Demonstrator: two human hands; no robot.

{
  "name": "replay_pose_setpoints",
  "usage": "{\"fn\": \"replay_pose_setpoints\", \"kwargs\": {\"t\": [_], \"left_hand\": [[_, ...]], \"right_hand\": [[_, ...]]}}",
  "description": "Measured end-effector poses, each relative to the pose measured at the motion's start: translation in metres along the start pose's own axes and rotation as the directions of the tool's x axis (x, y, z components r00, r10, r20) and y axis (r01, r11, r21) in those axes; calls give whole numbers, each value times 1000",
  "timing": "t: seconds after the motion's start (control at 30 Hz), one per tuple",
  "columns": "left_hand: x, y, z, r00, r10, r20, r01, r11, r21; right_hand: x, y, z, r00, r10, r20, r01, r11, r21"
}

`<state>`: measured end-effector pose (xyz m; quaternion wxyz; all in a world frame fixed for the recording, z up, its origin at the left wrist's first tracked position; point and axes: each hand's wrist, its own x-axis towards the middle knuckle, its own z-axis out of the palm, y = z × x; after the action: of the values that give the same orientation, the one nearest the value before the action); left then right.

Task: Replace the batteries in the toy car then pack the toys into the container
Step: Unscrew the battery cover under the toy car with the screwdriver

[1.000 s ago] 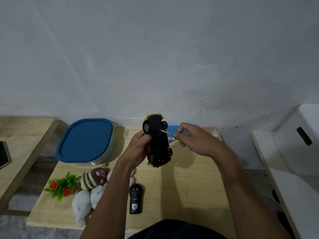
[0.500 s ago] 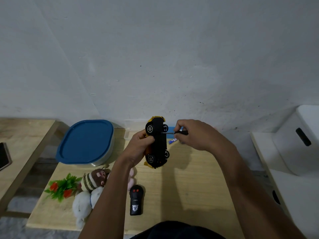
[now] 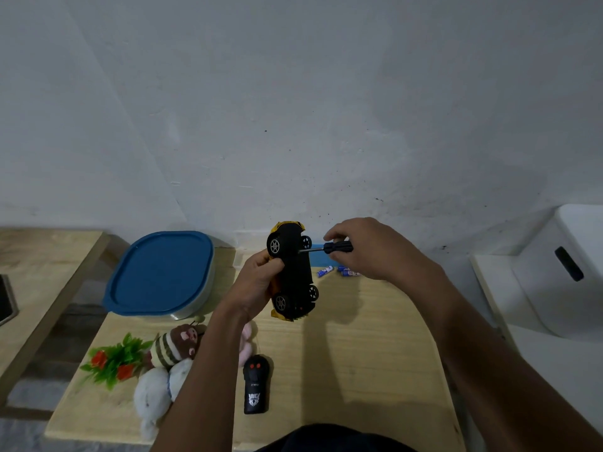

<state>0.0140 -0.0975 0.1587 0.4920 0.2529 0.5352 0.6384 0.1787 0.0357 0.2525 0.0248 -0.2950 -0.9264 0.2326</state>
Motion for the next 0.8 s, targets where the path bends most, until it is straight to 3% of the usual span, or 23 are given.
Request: {"fn": "replay_pose_setpoints", "kwargs": {"t": [0.2,0.47,0.8], "left_hand": [[1,-2,-1,1000,0,-13,0,1000,-2],[1,1,0,1000,18,-1,-18,999,-37],[1,4,2,999,50,21,-50,998,27]], "right_hand": [[3,-7,-11,998,-29,49,35,990,-134],[2,-7,-15,996,-81,23,84,980,-178],[7,-6,-15,995,-11,104,17,998,-58]]}}
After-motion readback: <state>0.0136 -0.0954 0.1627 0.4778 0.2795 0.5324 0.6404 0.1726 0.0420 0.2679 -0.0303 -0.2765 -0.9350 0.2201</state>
